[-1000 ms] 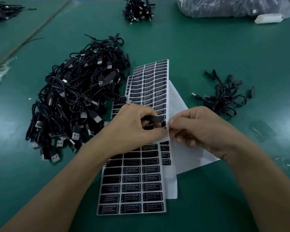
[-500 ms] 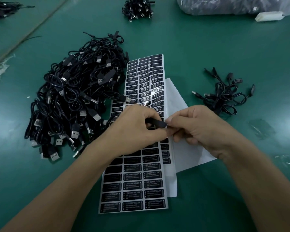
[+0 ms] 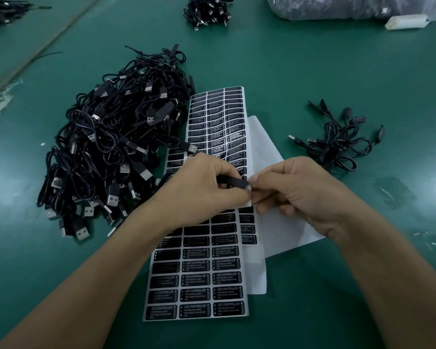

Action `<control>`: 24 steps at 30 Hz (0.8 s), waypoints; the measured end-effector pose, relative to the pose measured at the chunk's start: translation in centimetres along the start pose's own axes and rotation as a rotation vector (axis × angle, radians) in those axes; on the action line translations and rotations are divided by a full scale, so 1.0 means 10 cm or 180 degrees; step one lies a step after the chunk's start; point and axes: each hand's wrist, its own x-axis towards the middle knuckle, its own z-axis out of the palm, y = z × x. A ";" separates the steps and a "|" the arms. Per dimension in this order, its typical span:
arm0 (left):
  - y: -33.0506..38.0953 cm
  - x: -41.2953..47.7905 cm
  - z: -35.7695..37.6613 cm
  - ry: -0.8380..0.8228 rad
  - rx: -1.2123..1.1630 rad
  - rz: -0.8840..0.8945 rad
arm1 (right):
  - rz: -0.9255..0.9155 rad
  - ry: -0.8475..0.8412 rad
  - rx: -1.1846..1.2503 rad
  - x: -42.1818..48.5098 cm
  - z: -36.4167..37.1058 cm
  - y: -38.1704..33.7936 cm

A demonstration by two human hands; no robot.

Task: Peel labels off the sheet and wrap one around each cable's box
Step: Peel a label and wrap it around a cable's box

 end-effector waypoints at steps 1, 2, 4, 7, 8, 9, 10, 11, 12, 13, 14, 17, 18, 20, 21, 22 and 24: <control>0.00 0.00 -0.01 -0.0021 0.0008 -0.0019 | 0.0009 -0.0007 -0.0008 0.00 0.00 0.00; 0.01 0.00 -0.01 -0.0048 0.0013 -0.0028 | 0.0016 -0.0014 -0.0010 0.00 0.01 0.00; 0.01 0.00 -0.03 -0.0091 0.0006 -0.0035 | 0.0023 -0.0018 -0.0017 -0.01 0.01 -0.01; 0.03 0.00 -0.05 -0.0090 -0.0061 -0.0062 | 0.0031 -0.0014 -0.0019 -0.02 0.01 -0.02; 0.03 0.00 -0.06 -0.0095 -0.0070 -0.0065 | 0.0032 -0.0013 -0.0021 -0.02 0.01 -0.02; 0.04 -0.01 -0.06 -0.0100 -0.0053 -0.0070 | 0.0035 -0.0006 -0.0027 -0.02 0.01 -0.02; 0.05 -0.01 -0.06 -0.0095 -0.0025 -0.0073 | 0.0043 0.0008 -0.0029 -0.01 0.01 -0.02; 0.06 -0.01 -0.06 -0.0073 -0.0004 -0.0074 | 0.0053 0.0028 -0.0043 -0.01 0.00 -0.02; 0.07 -0.01 -0.07 -0.0030 -0.0004 -0.0081 | 0.0056 0.0052 -0.0092 -0.02 0.00 -0.03; 0.07 -0.02 -0.07 0.0035 -0.0028 -0.0090 | 0.0041 0.0086 -0.0184 -0.02 -0.01 -0.02; 0.08 -0.02 -0.09 0.0122 -0.0088 -0.0092 | 0.0008 0.0134 -0.0283 -0.02 -0.01 -0.02; 0.09 -0.04 -0.15 0.0439 -0.0483 -0.0052 | -0.0084 0.0131 -0.0534 -0.03 0.01 0.00; 0.10 -0.04 -0.17 0.0546 -0.0644 -0.0015 | -0.0115 0.0100 -0.0693 -0.03 0.02 0.01; 0.11 -0.03 -0.21 0.0734 -0.0940 0.0100 | -0.0180 0.0120 -0.1114 -0.02 0.04 0.03; 0.11 -0.02 -0.21 0.0807 -0.1029 0.0131 | -0.0219 0.0178 -0.1339 -0.01 0.04 0.04; 0.11 -0.01 -0.21 0.0854 -0.1055 0.0123 | -0.0271 0.0265 -0.1592 -0.02 0.04 0.04; 0.08 0.01 -0.16 0.0865 -0.0940 0.0001 | -0.0396 0.0501 -0.2091 -0.03 0.02 0.03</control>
